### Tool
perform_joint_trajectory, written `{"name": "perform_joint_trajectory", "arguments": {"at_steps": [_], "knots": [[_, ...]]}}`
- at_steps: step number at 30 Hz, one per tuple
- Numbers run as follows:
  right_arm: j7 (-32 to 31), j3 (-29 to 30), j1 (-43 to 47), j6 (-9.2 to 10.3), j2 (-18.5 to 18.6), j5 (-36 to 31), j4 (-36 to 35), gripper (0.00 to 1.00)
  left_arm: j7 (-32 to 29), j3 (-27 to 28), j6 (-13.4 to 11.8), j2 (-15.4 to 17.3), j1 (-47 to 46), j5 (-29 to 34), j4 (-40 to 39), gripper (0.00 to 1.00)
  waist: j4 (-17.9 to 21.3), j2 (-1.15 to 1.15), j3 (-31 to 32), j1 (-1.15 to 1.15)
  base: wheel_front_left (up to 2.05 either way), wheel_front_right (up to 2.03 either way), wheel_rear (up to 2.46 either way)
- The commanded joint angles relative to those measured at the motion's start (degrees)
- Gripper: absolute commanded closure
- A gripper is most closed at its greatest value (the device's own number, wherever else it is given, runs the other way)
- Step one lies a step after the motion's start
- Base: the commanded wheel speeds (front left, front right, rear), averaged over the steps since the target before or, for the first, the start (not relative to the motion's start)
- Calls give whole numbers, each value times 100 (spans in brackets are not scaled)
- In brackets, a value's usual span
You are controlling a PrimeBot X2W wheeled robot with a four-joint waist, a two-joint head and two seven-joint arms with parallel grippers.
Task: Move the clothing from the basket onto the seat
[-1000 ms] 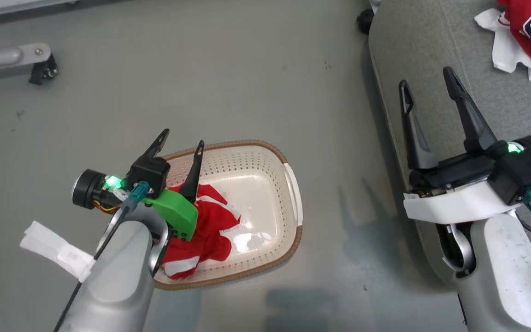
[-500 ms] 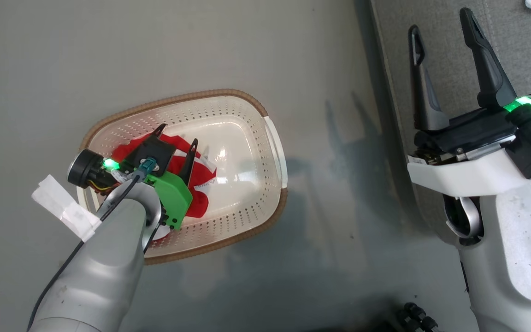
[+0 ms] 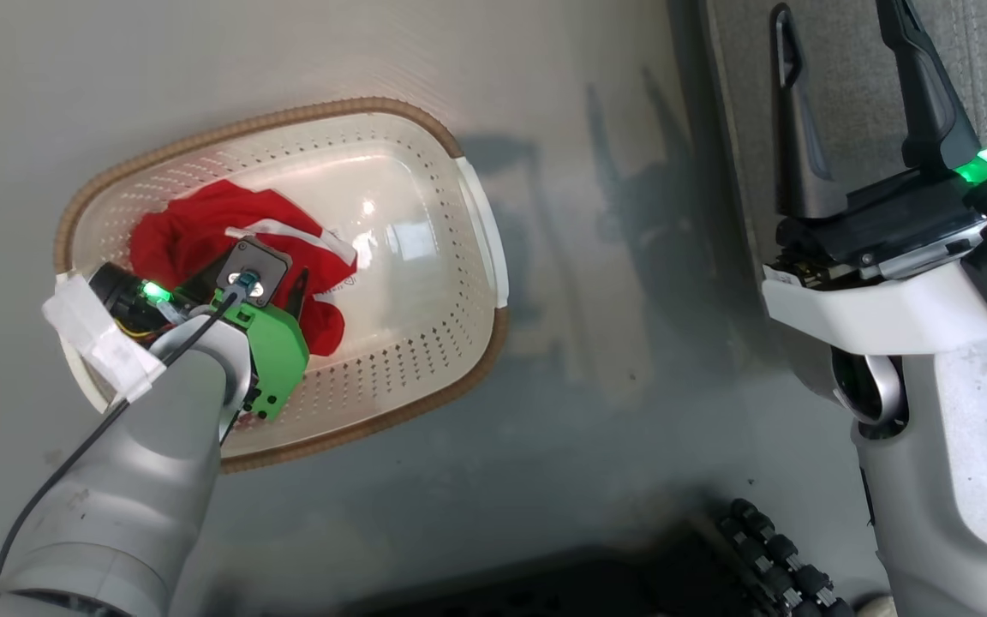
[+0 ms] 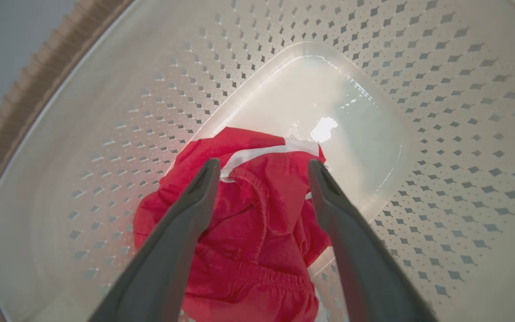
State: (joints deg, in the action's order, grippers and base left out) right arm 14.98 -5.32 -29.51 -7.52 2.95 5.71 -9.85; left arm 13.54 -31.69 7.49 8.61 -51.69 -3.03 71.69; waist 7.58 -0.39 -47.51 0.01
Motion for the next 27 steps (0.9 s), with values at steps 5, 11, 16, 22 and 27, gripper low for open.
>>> {"name": "perform_joint_trajectory", "arguments": {"at_steps": [5, 11, 16, 22, 27], "knots": [[16, 17, -62, 6, 3, -25, -153, 0, -356, -169, -3, 119, -305, 47, 137, 0, 136, 39, -456, -1, 0, 0, 0], [17, 70, -40, 6, 7, -62, -255, 0, -771, -240, -6, 146, -521, 10, 188, 0, 127, 39, -737, -1, 0, 0, 0], [17, 75, -27, 6, 8, -78, -319, 0, -1156, -262, -5, 139, -633, -60, 206, 0, 129, 39, -919, -1, 0, 0, 0], [17, 109, 51, 6, 6, -81, -407, 0, -1497, -292, -39, 163, -765, -112, 214, 0, 152, 39, -1092, -1, 0, 0, 0], [16, 159, 133, 6, 7, -110, -494, 0, -1574, -320, -48, 164, -923, -161, 216, 0, 170, 39, -1220, -1, 0, 0, 0]]}}
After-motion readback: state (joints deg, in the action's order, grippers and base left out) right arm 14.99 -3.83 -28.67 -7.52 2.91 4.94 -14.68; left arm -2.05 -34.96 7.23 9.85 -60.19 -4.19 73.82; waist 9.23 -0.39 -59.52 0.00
